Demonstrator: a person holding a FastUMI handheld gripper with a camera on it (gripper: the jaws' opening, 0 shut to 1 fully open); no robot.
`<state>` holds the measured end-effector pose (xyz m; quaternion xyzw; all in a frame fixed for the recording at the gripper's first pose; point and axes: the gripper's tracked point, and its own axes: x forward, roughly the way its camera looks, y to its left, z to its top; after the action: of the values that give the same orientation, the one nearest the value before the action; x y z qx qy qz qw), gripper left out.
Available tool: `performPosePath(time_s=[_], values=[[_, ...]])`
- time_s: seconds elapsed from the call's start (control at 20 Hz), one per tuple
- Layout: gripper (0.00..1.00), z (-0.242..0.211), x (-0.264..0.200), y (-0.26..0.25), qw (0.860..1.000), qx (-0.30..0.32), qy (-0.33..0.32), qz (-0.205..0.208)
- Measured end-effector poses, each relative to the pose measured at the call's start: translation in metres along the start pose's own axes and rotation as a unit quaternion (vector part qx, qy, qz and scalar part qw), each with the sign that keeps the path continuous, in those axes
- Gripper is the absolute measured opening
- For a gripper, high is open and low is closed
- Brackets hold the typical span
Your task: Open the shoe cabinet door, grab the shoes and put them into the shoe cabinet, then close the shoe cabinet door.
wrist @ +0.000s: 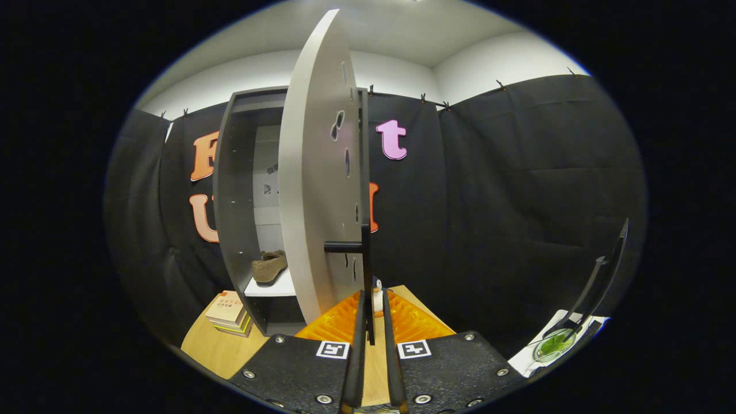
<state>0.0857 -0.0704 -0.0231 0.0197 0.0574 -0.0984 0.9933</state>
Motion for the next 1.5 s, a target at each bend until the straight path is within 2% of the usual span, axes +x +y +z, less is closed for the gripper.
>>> performPosePath(time_s=[0.25, 0.45, 0.65, 0.85, 1.0, 1.2, 1.35, 1.5], values=[[0.16, 0.0, -0.004, -0.038, 1.0, 0.001, -0.005, -0.029], [0.1, -0.002, -0.005, -0.053, 0.999, -0.005, -0.007, -0.051], [0.09, -0.001, -0.011, -0.071, 0.997, -0.012, -0.004, -0.076], [0.09, -0.005, -0.012, -0.065, 0.998, -0.009, 0.002, -0.07], [0.09, -0.003, -0.016, -0.046, 0.999, 0.006, 0.0, -0.045], [0.09, -0.011, -0.021, -0.021, 1.0, -0.007, 0.008, -0.023], [0.09, -0.022, -0.022, -0.003, 1.0, -0.009, 0.021, -0.001], [0.12, -0.052, -0.02, 0.019, 0.998, -0.011, 0.051, 0.022]])
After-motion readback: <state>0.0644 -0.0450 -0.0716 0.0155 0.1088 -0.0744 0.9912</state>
